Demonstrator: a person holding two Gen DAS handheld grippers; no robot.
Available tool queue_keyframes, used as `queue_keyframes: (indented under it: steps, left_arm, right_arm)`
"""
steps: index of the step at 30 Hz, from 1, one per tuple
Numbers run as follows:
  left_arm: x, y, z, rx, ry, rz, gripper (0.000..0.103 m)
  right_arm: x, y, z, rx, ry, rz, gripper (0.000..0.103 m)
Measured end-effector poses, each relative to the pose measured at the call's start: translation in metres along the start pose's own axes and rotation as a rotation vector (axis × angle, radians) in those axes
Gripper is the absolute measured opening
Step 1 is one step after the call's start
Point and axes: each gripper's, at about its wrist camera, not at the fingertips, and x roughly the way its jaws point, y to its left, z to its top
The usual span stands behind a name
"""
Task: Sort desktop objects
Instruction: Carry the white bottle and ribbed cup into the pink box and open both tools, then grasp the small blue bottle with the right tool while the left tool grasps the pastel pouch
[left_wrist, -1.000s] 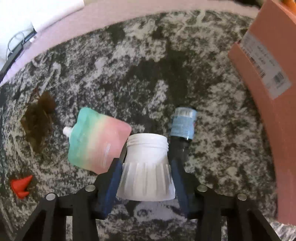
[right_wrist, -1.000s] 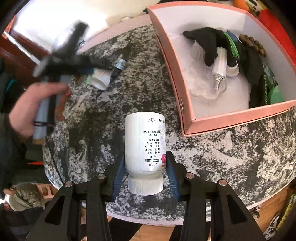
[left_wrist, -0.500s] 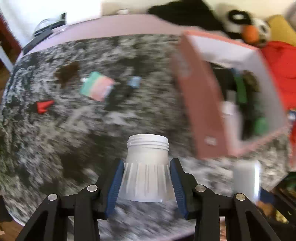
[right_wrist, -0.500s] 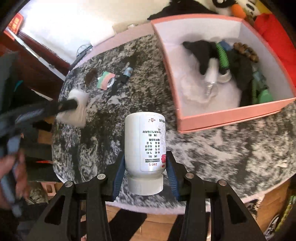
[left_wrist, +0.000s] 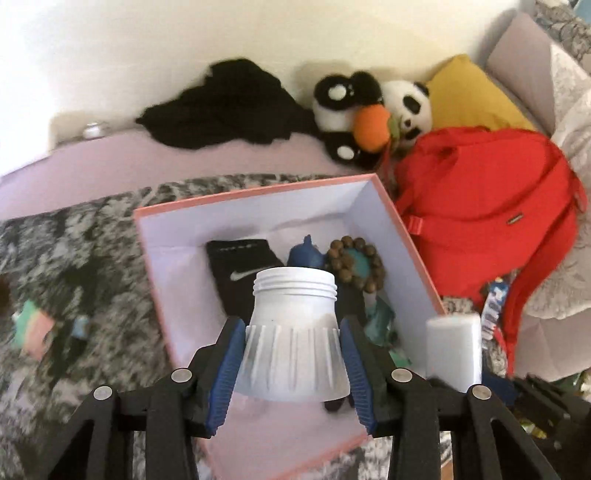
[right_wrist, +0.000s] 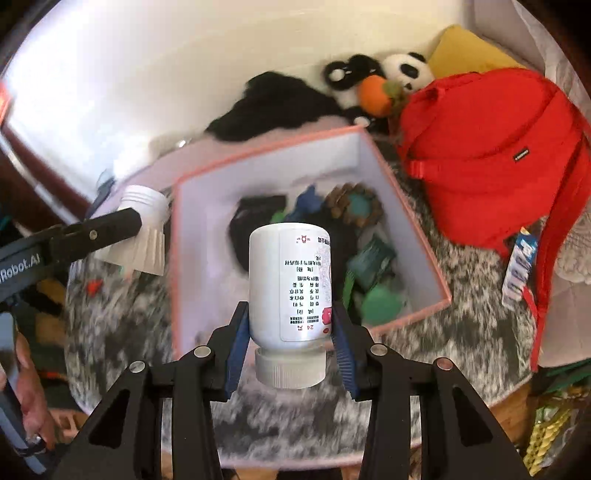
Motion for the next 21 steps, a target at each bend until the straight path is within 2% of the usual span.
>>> queue_keyframes:
  steps: [2, 3, 4, 5, 8, 14, 21]
  left_arm:
    - [0.01, 0.0, 0.004, 0.005, 0.015, 0.04, 0.072]
    - [0.01, 0.0, 0.004, 0.009, 0.004, 0.054, 0.074]
    - [0.008, 0.002, 0.001, 0.007, -0.007, 0.067, 0.076]
    - [0.006, 0.006, -0.003, -0.002, -0.015, 0.08, 0.08]
    - [0.003, 0.021, -0.015, -0.044, -0.016, 0.102, 0.082]
    - [-0.007, 0.064, -0.037, -0.107, 0.004, 0.125, 0.082]
    - [-0.03, 0.153, -0.07, -0.175, 0.023, 0.227, 0.082]
  right_arm:
    - [0.016, -0.014, 0.019, 0.021, -0.017, 0.009, 0.048]
    - [0.021, -0.018, 0.025, 0.035, -0.032, -0.003, 0.054]
    - [0.026, -0.023, 0.031, 0.049, -0.047, -0.015, 0.074]
    - [0.024, -0.026, 0.036, 0.058, -0.075, -0.022, 0.083]
    - [0.025, -0.021, 0.038, 0.05, -0.096, -0.037, 0.084]
    - [0.037, 0.003, 0.014, 0.02, -0.025, -0.021, 0.084]
    - [0.054, 0.089, -0.015, -0.101, 0.033, 0.061, 0.084]
